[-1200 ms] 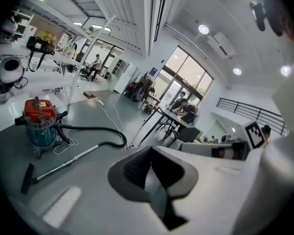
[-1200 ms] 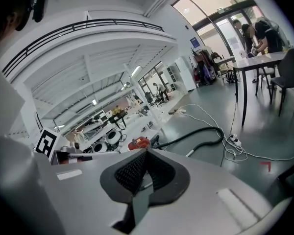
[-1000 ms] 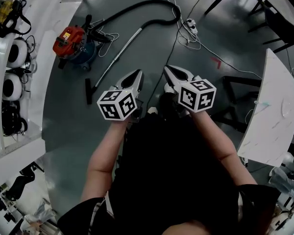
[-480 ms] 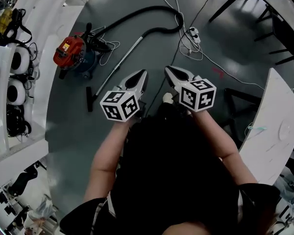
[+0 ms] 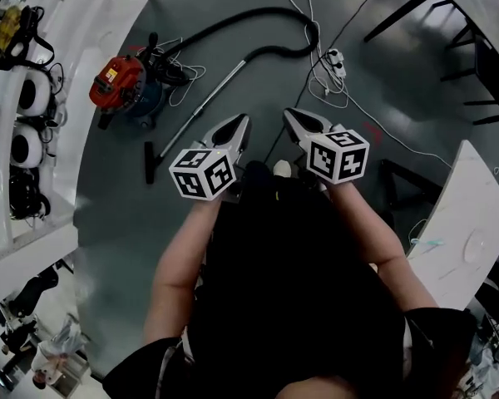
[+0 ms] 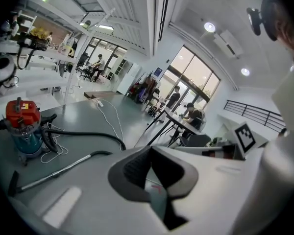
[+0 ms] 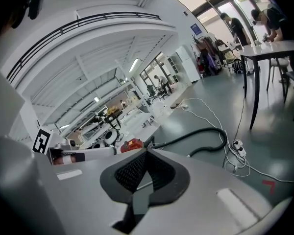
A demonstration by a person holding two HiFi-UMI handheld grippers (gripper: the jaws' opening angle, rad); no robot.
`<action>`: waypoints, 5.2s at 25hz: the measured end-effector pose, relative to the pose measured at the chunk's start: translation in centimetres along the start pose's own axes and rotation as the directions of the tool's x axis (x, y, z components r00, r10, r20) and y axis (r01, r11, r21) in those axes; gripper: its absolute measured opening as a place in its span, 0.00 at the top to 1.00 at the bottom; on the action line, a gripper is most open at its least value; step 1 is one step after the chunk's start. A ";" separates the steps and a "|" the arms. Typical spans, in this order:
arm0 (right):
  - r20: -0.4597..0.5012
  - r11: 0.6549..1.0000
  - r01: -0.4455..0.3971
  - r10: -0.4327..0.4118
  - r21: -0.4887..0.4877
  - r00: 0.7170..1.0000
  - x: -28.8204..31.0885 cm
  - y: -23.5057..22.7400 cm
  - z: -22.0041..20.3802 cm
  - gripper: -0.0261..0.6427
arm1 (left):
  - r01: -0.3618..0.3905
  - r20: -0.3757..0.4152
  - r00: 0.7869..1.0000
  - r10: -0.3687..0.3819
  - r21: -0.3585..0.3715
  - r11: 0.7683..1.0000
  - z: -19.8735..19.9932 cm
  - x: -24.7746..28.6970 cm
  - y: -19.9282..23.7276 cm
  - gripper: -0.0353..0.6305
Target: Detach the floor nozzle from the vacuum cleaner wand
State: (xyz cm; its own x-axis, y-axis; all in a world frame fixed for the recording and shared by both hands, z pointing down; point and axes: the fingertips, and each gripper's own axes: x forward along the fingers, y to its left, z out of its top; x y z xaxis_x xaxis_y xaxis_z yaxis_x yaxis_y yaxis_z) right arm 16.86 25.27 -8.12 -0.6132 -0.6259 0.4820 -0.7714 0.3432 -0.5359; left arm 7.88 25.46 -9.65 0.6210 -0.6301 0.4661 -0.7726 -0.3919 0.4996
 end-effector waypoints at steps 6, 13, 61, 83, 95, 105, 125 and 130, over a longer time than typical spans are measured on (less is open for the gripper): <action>-0.038 1.000 0.004 -0.005 -0.023 0.999 2.8 0.1 0.6 0.97 | -0.003 -0.011 1.000 0.003 0.012 1.000 1.1 0.4 2.6 0.93; -0.043 0.999 0.036 -0.037 -0.015 0.998 7.3 -0.2 3.2 0.97 | 0.002 -0.033 0.999 -0.002 -0.005 1.000 3.8 2.2 7.0 0.93; -0.352 0.977 -0.030 -0.046 -0.209 0.935 35.6 -19.2 -0.3 0.97 | -0.021 -0.294 0.953 0.070 0.166 0.986 -2.6 23.5 33.5 0.93; -0.339 0.945 -0.055 -0.061 -0.322 0.939 57.7 -39.2 -14.4 0.97 | 0.096 -0.405 0.913 0.046 0.324 0.941 -18.5 45.3 55.0 0.93; -0.333 0.926 -0.117 -0.010 -0.360 0.943 66.2 -46.1 -22.5 0.97 | 0.144 -0.420 0.905 0.068 0.453 0.880 -25.2 52.8 61.3 0.93; -0.283 0.938 -0.126 0.031 -0.322 0.959 67.7 -46.8 -23.3 0.97 | 0.150 -0.489 0.858 0.157 0.531 0.834 -29.2 54.2 62.6 0.79; -0.315 0.930 -0.142 0.030 -0.339 0.949 68.6 -46.3 -24.9 0.97 | 0.125 -0.543 0.798 0.263 0.576 0.808 -32.8 57.2 64.6 0.68; -0.344 0.894 -0.166 0.014 -0.417 0.939 68.9 -45.9 -25.2 0.97 | 0.138 -0.590 0.761 0.270 0.554 0.821 -32.5 56.6 64.5 0.69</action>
State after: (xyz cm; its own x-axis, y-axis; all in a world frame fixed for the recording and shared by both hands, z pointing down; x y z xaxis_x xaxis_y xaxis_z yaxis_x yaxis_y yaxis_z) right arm 5.70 -15.97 67.13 -0.6452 -0.3418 0.6833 -0.6582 0.7028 -0.2700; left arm -2.52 -13.76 72.67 0.3417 -0.1896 0.9205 -0.6218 -0.7800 0.0701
